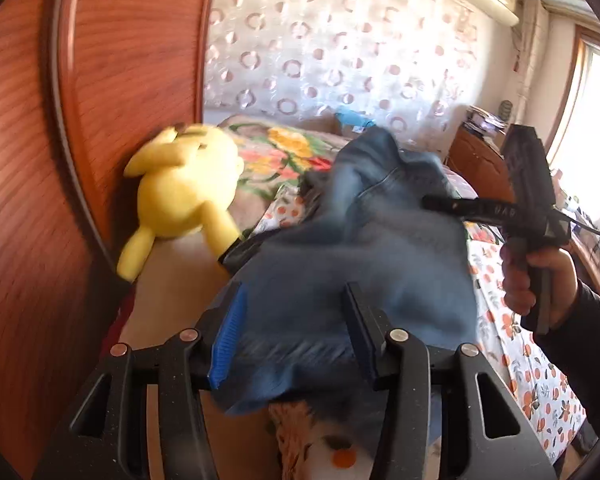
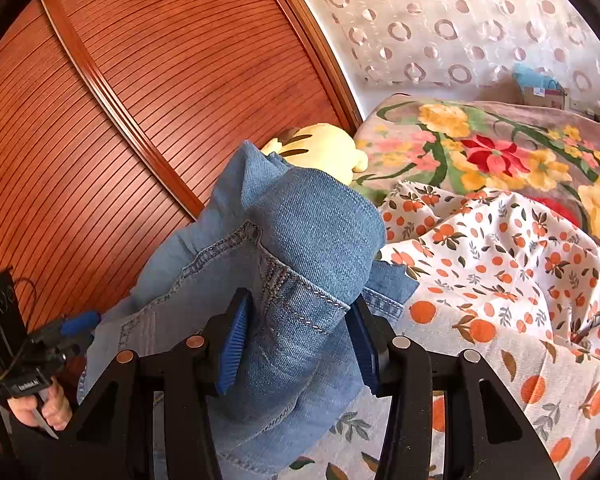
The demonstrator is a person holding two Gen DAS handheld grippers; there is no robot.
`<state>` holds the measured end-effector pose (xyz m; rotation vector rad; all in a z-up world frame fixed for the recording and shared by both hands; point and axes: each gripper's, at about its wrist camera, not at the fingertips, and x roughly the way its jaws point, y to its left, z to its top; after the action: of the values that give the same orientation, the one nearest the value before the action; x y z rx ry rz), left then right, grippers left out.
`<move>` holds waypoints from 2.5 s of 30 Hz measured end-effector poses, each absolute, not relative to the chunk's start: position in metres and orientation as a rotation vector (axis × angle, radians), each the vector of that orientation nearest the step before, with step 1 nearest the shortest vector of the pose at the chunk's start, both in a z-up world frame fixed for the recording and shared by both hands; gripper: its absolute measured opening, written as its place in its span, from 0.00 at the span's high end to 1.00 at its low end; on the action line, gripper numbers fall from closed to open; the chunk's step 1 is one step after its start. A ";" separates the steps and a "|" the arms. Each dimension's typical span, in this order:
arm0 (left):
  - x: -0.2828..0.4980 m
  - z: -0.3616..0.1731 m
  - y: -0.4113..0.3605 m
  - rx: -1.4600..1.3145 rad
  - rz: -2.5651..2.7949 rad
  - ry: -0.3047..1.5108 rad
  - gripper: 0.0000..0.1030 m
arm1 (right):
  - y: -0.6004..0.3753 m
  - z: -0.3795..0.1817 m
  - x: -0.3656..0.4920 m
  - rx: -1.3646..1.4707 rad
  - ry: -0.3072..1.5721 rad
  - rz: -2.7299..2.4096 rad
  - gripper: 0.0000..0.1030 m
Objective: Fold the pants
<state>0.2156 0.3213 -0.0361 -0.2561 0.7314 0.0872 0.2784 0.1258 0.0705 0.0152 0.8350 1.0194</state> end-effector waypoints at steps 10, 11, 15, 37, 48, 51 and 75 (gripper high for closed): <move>0.212 -0.068 0.336 -0.354 0.148 0.742 0.42 | 0.127 0.062 0.280 -0.013 0.830 1.013 0.52; 0.208 -0.065 0.340 -0.356 0.162 0.726 0.42 | 0.126 0.061 0.281 -0.018 0.831 1.013 0.52; 0.208 -0.065 0.351 -0.361 0.147 0.718 0.33 | 0.123 0.059 0.284 -0.009 0.834 1.026 0.52; 0.210 -0.051 0.297 -0.195 0.103 0.719 0.77 | 0.125 0.047 0.289 0.081 0.864 1.024 0.51; 0.161 -0.013 0.230 -0.133 0.068 0.592 0.54 | 0.126 0.050 0.288 0.026 0.857 1.025 0.51; 0.164 -0.025 0.212 -0.158 0.081 0.618 0.54 | 0.125 0.051 0.288 0.020 0.858 1.026 0.51; 0.166 -0.005 0.158 -0.217 0.038 0.547 0.98 | 0.113 0.075 0.283 0.120 0.743 1.182 0.78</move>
<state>0.1661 0.1583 -0.0052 -0.2171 0.5466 0.0377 0.2825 0.1126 0.0754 0.1203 0.7435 1.1823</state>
